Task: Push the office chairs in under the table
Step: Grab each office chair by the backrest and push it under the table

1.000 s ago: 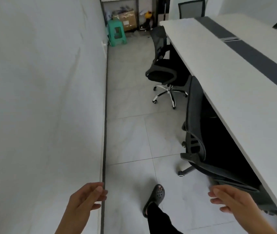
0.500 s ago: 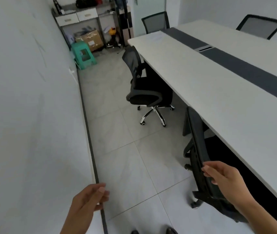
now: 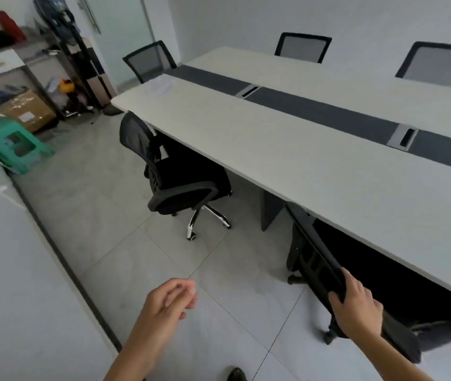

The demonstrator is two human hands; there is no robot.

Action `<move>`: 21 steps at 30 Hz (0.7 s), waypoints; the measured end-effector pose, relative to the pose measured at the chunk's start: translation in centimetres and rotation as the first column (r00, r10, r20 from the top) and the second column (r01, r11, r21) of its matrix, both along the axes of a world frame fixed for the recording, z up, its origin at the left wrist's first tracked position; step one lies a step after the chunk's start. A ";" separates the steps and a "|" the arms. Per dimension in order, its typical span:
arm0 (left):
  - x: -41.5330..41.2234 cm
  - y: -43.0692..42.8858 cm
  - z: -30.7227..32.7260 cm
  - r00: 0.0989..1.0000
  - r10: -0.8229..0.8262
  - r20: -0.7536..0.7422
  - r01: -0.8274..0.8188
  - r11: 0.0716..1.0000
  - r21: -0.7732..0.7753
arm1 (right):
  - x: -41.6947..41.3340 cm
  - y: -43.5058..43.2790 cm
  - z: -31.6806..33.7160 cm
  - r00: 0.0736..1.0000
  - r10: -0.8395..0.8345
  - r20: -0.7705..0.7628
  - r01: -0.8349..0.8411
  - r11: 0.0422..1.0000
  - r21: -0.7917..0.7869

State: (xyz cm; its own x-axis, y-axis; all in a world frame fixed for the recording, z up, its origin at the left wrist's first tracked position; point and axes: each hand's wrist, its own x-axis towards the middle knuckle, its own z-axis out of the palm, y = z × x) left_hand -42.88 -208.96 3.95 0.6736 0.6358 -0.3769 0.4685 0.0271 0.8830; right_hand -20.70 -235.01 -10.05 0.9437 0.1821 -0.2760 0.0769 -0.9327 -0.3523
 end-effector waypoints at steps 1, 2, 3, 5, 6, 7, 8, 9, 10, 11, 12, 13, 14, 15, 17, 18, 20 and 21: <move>0.6 0.6 -0.3 0.998 -0.052 -0.019 0.052 0.999 -0.002 | -0.4 0.1 -0.6 0.999 -0.030 0.041 0.030 1.000 0.005; 1.3 1.1 -0.8 0.995 -0.099 -0.032 0.099 0.995 -0.005 | -0.8 0.0 -0.9 0.995 -0.071 0.069 0.069 0.997 0.033; 1.8 1.3 -1.3 0.989 -0.144 -0.042 0.144 0.990 -0.008 | -1.1 -0.2 -1.2 0.990 -0.113 0.088 0.107 0.992 0.067; 3.0 1.6 -2.4 0.969 -0.242 -0.059 0.242 0.970 -0.005 | -1.7 -0.8 -1.6 0.980 -0.155 0.123 0.139 0.981 0.134; 3.6 1.6 -3.1 0.952 -0.297 -0.073 0.297 0.955 -0.001 | -2.2 -1.1 -1.6 0.979 -0.154 0.134 0.133 0.979 0.156; 4.2 1.6 -3.7 0.931 -0.353 -0.088 0.355 0.935 0.003 | -2.6 -1.4 -1.5 0.979 -0.150 0.137 0.127 0.978 0.163; 4.9 1.5 -4.4 0.907 -0.407 -0.103 0.410 0.912 0.008 | -3.2 -1.9 -1.5 0.980 -0.148 0.133 0.125 0.978 0.166; 5.5 1.2 -4.9 0.882 -0.456 -0.115 0.461 0.887 0.014 | -3.7 -2.4 -1.4 0.981 -0.149 0.126 0.127 0.977 0.170; 6.2 0.9 -5.3 0.851 -0.508 -0.130 0.516 0.856 0.034 | -4.3 -3.0 -1.4 0.980 -0.154 0.124 0.130 0.975 0.178; 7.0 0.6 -5.8 0.815 -0.559 -0.150 0.572 0.818 0.058 | -4.9 -3.6 -1.2 0.979 -0.157 0.127 0.132 0.974 0.183; 8.0 0.2 -6.3 0.780 -0.601 -0.175 0.621 0.778 0.094 | -5.5 -4.2 -1.0 0.978 -0.159 0.133 0.133 0.973 0.187; 9.0 -0.3 -7.0 0.749 -0.632 -0.197 0.659 0.740 0.135 | -6.1 -4.9 -0.8 0.979 -0.161 0.127 0.135 0.972 0.193; 10.1 -0.8 -7.6 0.724 -0.655 -0.219 0.689 0.700 0.187 | -6.5 -5.6 -0.6 0.979 -0.169 0.117 0.143 0.969 0.200; 11.2 -1.4 -8.3 0.703 -0.670 -0.240 0.711 0.658 0.247 | -6.8 -6.4 -0.5 0.978 -0.183 0.100 0.160 0.967 0.198; 13.4 -2.8 -9.5 0.668 -0.690 -0.279 0.738 0.568 0.363 | -7.1 -8.1 -0.3 0.977 -0.210 0.045 0.200 0.965 0.169; 14.4 -3.5 -10.1 0.658 -0.694 -0.292 0.741 0.530 0.412 | -7.2 -9.0 -0.4 0.977 -0.211 0.037 0.203 0.966 0.161; 16.1 -5.1 -10.9 0.646 -0.701 -0.303 0.730 0.453 0.511 | -7.0 -10.9 -0.5 0.976 -0.212 0.056 0.200 0.966 0.166; 16.8 -6.0 -11.4 0.633 -0.712 -0.305 0.726 0.408 0.554 | -6.8 -11.8 -0.5 0.974 -0.218 0.059 0.206 0.964 0.167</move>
State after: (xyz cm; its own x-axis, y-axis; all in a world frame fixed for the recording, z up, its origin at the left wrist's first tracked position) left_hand -26.06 -214.95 -7.45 0.9894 -0.0042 -0.1455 0.0783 -0.8274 0.5561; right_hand -27.54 -246.79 -10.55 0.9825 0.0114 -0.1857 -0.0841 -0.8632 -0.4977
